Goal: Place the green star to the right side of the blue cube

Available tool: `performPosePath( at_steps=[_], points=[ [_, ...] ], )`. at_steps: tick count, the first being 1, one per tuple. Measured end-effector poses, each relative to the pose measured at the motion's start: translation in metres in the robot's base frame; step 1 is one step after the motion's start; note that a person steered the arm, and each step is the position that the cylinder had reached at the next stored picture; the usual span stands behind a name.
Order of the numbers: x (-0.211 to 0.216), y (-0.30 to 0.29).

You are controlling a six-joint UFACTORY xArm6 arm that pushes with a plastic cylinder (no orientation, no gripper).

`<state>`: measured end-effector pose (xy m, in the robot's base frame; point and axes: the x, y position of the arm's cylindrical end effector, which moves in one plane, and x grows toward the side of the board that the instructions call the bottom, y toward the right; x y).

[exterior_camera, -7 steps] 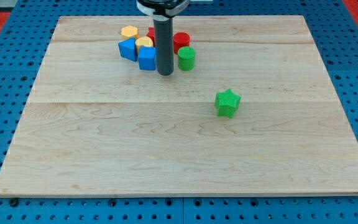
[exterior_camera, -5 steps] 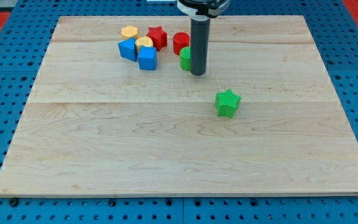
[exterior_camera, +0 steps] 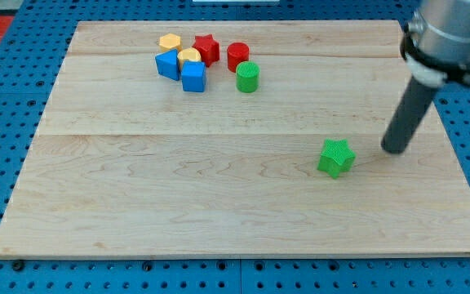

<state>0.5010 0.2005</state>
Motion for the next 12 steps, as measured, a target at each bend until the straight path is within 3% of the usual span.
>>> performPosePath(
  at_steps=[1, 2, 3, 4, 5, 6, 7, 9, 10, 12],
  points=[
    [0.023, -0.054],
    [-0.058, -0.122],
    [-0.051, -0.117],
    [-0.046, -0.061],
    [-0.086, -0.037],
    [-0.118, -0.11],
    [-0.11, -0.172],
    [-0.107, -0.199],
    [-0.08, -0.197],
    [-0.087, -0.219]
  ],
)
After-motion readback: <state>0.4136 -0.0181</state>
